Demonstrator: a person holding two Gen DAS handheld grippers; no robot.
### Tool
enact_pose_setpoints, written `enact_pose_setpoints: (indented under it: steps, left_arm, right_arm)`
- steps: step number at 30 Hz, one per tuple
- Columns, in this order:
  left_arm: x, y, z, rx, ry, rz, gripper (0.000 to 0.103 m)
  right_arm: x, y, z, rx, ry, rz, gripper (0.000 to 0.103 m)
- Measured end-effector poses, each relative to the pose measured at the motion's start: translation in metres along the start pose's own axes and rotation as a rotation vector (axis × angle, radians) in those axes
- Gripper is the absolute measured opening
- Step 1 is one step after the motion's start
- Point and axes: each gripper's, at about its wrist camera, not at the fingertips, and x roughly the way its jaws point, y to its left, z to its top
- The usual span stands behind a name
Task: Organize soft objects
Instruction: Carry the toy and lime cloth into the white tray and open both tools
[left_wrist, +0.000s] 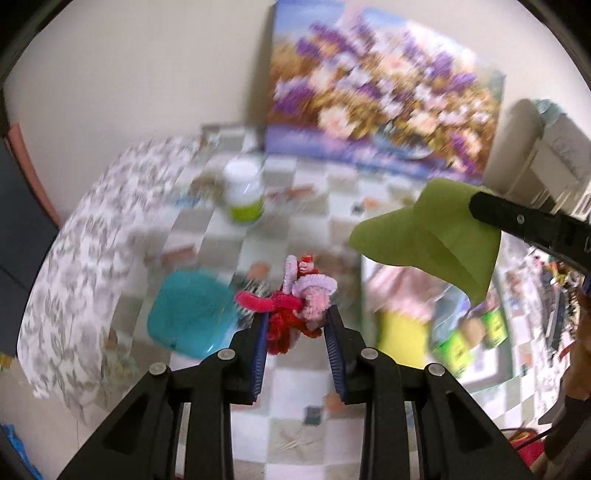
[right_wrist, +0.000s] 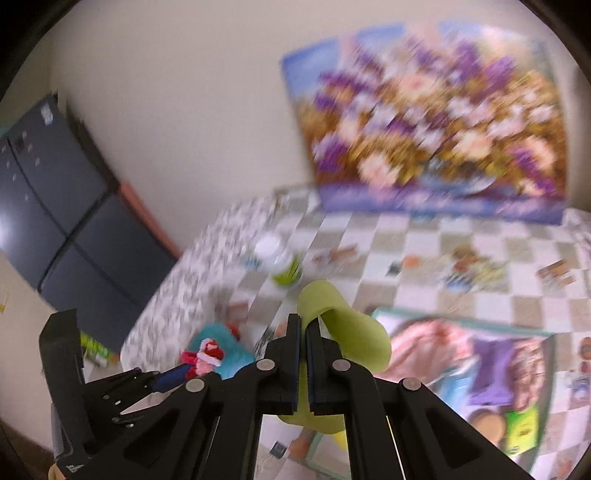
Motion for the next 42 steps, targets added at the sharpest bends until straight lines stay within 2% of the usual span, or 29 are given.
enact_pose_setpoints:
  steps: [7, 12, 16, 21, 23, 29, 39, 40, 42]
  left_arm:
    - [-0.017, -0.06, 0.028, 0.056, -0.055, -0.073, 0.031]
    - [-0.002, -0.113, 0.03, 0.141, -0.03, -0.114, 0.031]
    - [0.021, -0.142, 0.024, 0.199, 0.023, -0.13, 0.031]
    - [0.056, -0.158, 0.015, 0.231, 0.107, -0.132, 0.031]
    - [0.066, -0.159, 0.013, 0.222, 0.134, -0.152, 0.032]
    - [0.096, -0.155, 0.013, 0.202, 0.18, -0.123, 0.032]
    - [0.141, -0.136, 0.029, 0.107, 0.227, -0.106, 0.032]
    - [0.144, -0.134, 0.03, 0.097, 0.232, -0.104, 0.036]
    - [0.147, -0.132, 0.033, 0.081, 0.236, -0.098, 0.058]
  right_arm:
    - [-0.065, -0.041, 0.015, 0.065, -0.135, -0.134, 0.003]
    - [-0.081, -0.079, 0.01, 0.115, -0.126, -0.267, 0.003]
    - [-0.074, -0.107, 0.002, 0.159, -0.069, -0.296, 0.003]
    - [-0.049, -0.135, -0.013, 0.216, 0.041, -0.313, 0.003]
    - [-0.033, -0.145, -0.022, 0.236, 0.1, -0.313, 0.003]
    - [0.019, -0.179, -0.056, 0.31, 0.297, -0.313, 0.003]
    - [0.046, -0.199, -0.08, 0.347, 0.413, -0.341, 0.006]
    - [0.046, -0.199, -0.079, 0.344, 0.417, -0.347, 0.006]
    - [0.043, -0.197, -0.077, 0.334, 0.414, -0.362, 0.006]
